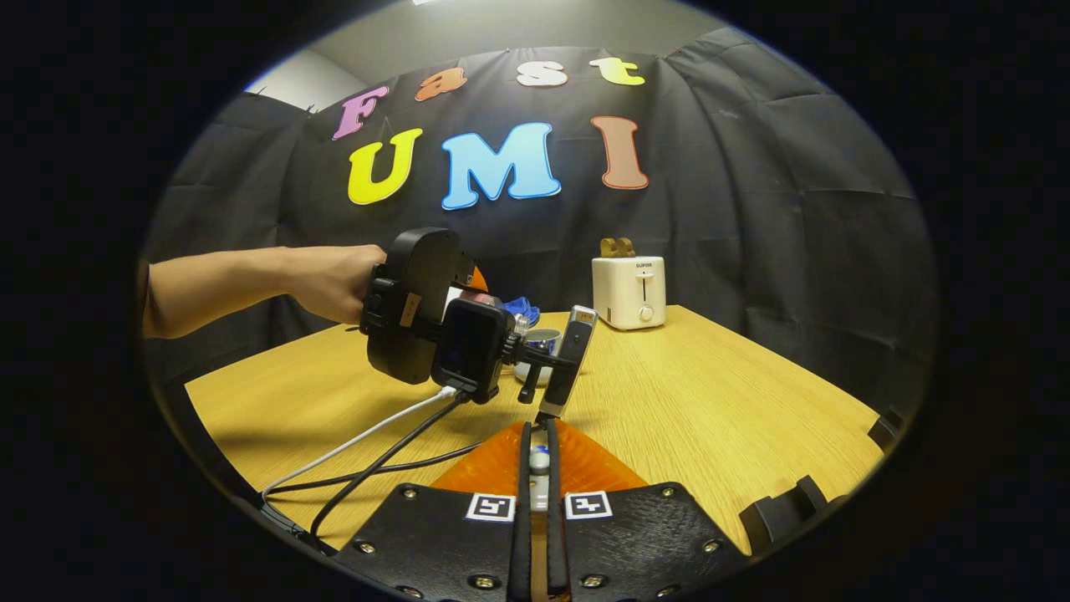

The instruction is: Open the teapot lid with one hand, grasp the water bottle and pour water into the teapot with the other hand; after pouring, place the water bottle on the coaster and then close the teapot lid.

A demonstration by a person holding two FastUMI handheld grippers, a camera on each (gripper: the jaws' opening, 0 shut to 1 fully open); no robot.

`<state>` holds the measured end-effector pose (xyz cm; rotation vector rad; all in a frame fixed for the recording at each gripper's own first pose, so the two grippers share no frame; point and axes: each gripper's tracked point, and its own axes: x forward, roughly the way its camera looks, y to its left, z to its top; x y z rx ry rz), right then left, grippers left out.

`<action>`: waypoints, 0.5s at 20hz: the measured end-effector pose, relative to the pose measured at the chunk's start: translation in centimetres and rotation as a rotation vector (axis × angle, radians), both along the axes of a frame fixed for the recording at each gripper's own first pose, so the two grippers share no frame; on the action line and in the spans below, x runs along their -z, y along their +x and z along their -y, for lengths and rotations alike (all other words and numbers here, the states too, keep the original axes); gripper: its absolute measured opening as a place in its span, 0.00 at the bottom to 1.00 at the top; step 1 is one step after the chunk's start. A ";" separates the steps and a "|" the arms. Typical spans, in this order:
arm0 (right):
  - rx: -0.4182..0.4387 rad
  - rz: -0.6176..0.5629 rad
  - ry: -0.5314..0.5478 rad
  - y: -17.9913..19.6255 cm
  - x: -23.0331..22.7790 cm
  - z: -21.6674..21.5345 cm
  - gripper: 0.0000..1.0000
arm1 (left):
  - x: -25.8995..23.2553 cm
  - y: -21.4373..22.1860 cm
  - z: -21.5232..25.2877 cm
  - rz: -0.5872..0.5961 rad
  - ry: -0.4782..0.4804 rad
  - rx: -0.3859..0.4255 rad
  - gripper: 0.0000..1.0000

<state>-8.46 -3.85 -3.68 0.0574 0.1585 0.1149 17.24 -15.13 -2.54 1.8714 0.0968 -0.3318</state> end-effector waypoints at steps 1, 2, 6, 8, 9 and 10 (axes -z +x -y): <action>0.002 -0.002 0.003 0.0 0.1 0.1 0.07 | -0.1 0.0 0.2 0.002 0.012 0.004 0.86; 0.004 -0.005 0.003 0.0 0.1 0.1 0.07 | -0.3 0.0 0.3 0.006 0.026 0.008 0.86; 0.004 -0.004 0.001 0.0 0.1 0.2 0.07 | -0.9 0.0 0.5 0.014 0.052 0.012 0.86; 0.002 -0.006 0.001 -0.1 0.2 0.2 0.07 | -1.2 0.0 0.4 0.017 0.085 0.013 0.86; 0.002 -0.006 0.001 0.0 0.2 0.2 0.07 | -1.4 0.2 0.2 0.019 0.100 0.009 0.86; 0.003 -0.006 0.000 -0.1 0.2 0.3 0.07 | -1.6 0.3 0.0 0.025 0.118 0.009 0.87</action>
